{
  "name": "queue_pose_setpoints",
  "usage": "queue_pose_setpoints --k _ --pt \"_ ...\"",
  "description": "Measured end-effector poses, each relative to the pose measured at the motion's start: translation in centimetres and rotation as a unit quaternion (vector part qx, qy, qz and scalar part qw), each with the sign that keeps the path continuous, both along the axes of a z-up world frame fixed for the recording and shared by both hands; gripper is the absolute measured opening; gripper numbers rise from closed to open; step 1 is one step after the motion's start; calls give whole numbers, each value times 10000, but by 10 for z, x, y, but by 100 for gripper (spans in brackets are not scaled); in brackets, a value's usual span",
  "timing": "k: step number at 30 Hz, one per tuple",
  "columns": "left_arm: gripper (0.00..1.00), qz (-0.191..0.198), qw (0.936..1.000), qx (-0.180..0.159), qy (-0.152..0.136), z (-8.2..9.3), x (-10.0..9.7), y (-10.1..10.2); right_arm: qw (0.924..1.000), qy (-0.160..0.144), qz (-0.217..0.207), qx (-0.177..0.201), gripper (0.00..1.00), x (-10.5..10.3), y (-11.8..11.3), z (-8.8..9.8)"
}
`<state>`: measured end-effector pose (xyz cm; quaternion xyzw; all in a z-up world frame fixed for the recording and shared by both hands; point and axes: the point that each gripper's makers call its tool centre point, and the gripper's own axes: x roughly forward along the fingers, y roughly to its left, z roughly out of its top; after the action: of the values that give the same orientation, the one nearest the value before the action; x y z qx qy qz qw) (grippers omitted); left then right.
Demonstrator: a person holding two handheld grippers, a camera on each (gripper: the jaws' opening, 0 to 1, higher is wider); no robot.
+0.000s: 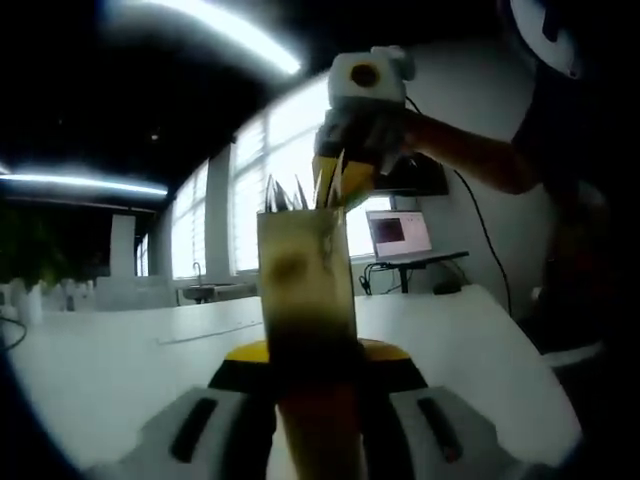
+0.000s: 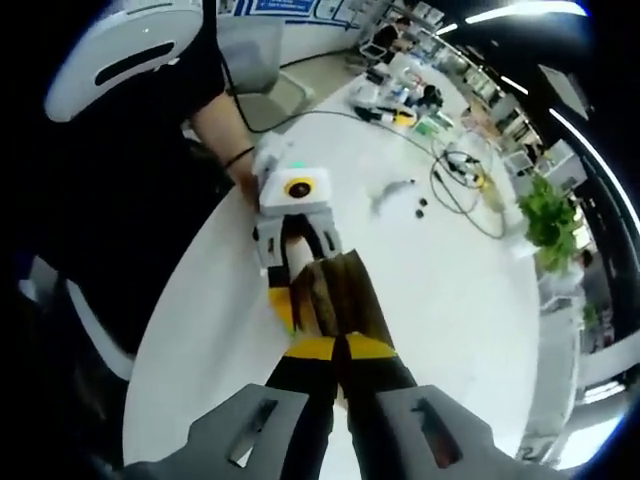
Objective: Extract single mask from mask box in order stack masks on table
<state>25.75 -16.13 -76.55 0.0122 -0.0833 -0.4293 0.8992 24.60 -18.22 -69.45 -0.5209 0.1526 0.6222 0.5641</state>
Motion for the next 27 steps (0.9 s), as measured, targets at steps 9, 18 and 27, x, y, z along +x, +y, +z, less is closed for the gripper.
queue_pose_setpoints --k 9,18,27 --pt "32 -16 10000 9 -9 0 0 0 9982 -30 -155 579 0 1 -4 9" --pt "33 29 10000 34 -12 0 0 0 9927 -219 -259 1161 0 -1 -3 22" --pt "33 46 10000 37 -7 -1 0 1 9855 -525 -198 1602 0 -2 -2 26"
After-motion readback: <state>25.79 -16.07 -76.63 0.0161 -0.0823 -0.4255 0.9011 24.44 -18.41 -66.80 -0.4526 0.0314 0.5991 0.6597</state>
